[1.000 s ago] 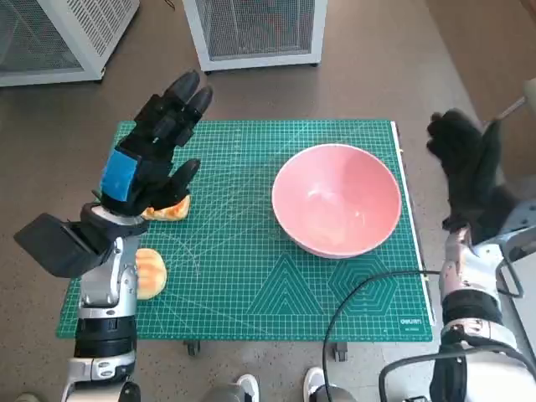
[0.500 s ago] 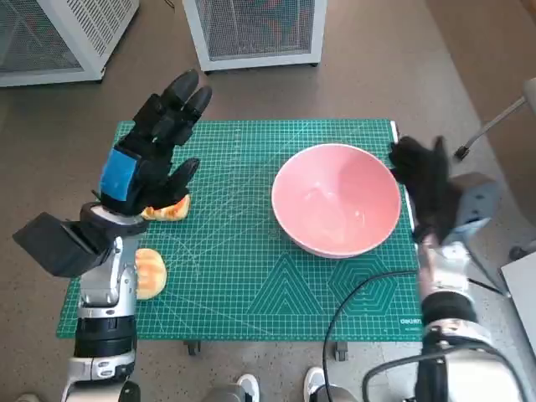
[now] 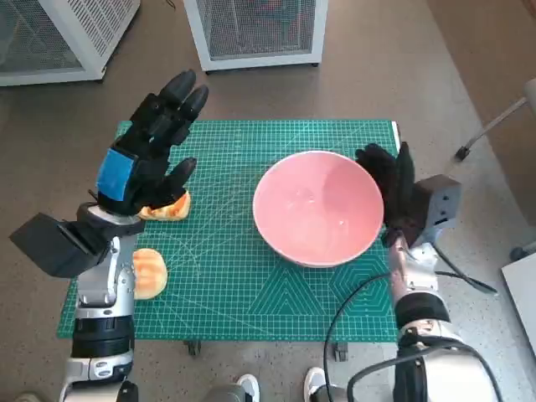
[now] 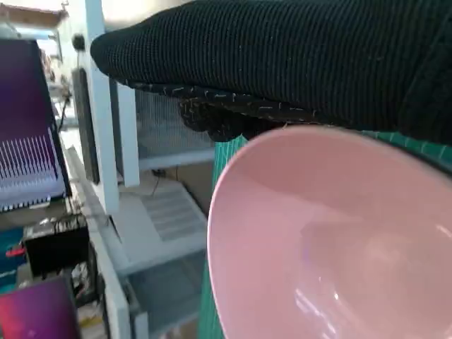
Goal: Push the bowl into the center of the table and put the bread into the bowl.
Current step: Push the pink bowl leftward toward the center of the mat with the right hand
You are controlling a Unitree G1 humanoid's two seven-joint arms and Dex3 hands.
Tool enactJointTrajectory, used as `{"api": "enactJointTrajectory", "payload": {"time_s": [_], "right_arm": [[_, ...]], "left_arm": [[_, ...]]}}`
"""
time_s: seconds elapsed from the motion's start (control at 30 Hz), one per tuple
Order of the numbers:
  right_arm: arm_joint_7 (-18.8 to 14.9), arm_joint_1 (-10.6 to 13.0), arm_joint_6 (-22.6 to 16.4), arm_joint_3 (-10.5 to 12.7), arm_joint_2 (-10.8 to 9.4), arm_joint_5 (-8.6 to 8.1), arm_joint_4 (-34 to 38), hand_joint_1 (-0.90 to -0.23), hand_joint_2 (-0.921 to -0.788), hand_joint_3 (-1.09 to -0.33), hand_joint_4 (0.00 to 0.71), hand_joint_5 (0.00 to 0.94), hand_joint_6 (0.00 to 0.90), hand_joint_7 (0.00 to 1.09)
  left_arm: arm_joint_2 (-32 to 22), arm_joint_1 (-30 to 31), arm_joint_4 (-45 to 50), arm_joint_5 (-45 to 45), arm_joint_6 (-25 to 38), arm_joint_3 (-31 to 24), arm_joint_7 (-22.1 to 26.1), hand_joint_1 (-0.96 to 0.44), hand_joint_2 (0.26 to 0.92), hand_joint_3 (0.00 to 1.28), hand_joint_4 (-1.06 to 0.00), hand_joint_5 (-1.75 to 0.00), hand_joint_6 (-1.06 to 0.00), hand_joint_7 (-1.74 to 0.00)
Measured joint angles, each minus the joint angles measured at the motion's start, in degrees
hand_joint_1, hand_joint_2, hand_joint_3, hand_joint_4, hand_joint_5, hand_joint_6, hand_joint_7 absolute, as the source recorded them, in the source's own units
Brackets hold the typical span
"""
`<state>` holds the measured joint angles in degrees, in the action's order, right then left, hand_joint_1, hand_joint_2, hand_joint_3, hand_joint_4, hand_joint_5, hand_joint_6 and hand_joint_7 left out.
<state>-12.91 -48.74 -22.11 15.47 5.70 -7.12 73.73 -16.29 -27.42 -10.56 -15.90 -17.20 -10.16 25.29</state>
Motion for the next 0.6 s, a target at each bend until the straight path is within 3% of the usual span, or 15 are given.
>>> {"api": "enactJointTrajectory", "payload": {"time_s": [0.6], "right_arm": [[-0.2, -3.6, 0.9, 0.4, -4.0, -0.62, -0.2, -0.588, -0.921, -0.813, 0.151, 0.009, 0.122, 0.21]], "left_arm": [[-0.6, 1.3, 2.2, -0.3, 0.7, -0.1, 0.1, -0.67, 0.921, 0.46, -0.28, 0.0, -0.22, -0.21]]}}
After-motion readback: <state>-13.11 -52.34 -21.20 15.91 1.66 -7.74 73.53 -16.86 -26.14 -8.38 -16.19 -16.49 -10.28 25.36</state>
